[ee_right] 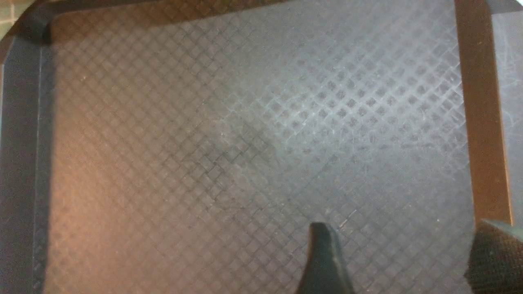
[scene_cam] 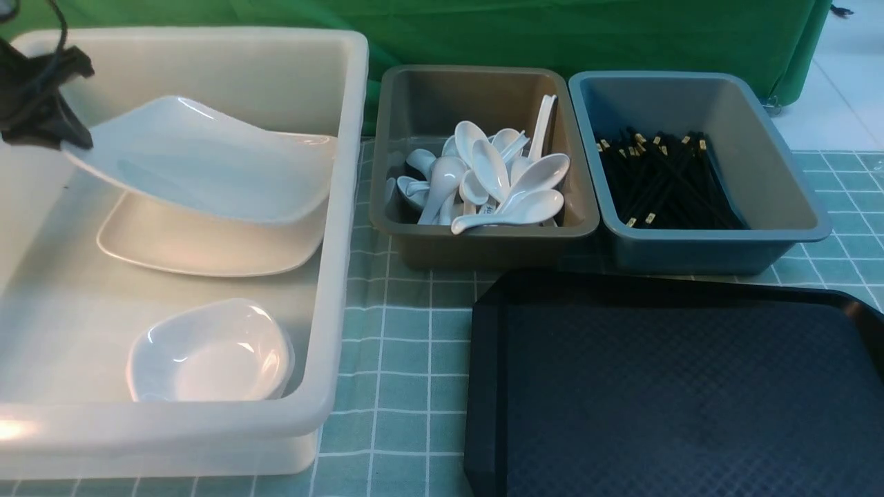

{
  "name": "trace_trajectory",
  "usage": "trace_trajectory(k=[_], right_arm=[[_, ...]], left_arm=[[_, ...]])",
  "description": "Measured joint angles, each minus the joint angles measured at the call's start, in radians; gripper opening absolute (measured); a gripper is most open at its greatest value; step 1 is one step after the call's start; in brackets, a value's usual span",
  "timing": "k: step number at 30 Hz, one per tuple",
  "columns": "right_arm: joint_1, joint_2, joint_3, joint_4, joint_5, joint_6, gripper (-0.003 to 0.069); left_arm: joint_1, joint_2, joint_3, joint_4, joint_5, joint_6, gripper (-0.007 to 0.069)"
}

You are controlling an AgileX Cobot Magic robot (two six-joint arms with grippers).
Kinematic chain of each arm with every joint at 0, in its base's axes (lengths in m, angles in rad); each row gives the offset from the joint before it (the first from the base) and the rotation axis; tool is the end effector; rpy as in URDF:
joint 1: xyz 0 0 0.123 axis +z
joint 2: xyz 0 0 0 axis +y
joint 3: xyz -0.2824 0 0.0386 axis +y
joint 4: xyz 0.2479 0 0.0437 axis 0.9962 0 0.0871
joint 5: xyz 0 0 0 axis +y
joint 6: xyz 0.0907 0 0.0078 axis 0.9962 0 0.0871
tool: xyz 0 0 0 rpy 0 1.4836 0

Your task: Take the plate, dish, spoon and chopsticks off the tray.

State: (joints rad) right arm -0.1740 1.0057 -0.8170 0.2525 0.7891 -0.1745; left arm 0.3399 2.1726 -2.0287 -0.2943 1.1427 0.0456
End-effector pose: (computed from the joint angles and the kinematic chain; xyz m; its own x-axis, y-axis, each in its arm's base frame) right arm 0.1904 -0.0170 0.3098 -0.7553 0.1381 -0.6407 0.0624 0.9883 0.1394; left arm 0.4572 0.1362 0.2603 -0.8518 -0.3825 -0.3579 -0.2960 0.9152 -0.2736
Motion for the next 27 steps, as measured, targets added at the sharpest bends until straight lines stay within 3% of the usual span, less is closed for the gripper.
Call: trace_trajectory(k=[8,16,20,24,27], right_arm=[[0.000,0.000,0.000,0.000,-0.005,0.000,0.0481],[0.000,0.000,-0.001,0.000,-0.002,0.000,0.0481],[0.008,0.000,-0.056,-0.001,0.089,-0.003,0.0481],[0.035,0.000,-0.164,0.001,0.200,-0.004,0.0481],[0.078,0.000,-0.262,0.001,0.270,0.001,0.0480]], left_arm=[[0.000,0.095,0.000,0.009,0.059,0.004,0.0138],[-0.023,0.112,0.000,0.004,0.071,0.008,0.0405],[-0.031,0.064,0.000,0.032,0.072,0.008,0.0489],[-0.039,-0.061,0.000,0.113,0.070,-0.013,0.0481],[-0.040,-0.174,0.013,0.115,0.070,-0.021,0.0425]])
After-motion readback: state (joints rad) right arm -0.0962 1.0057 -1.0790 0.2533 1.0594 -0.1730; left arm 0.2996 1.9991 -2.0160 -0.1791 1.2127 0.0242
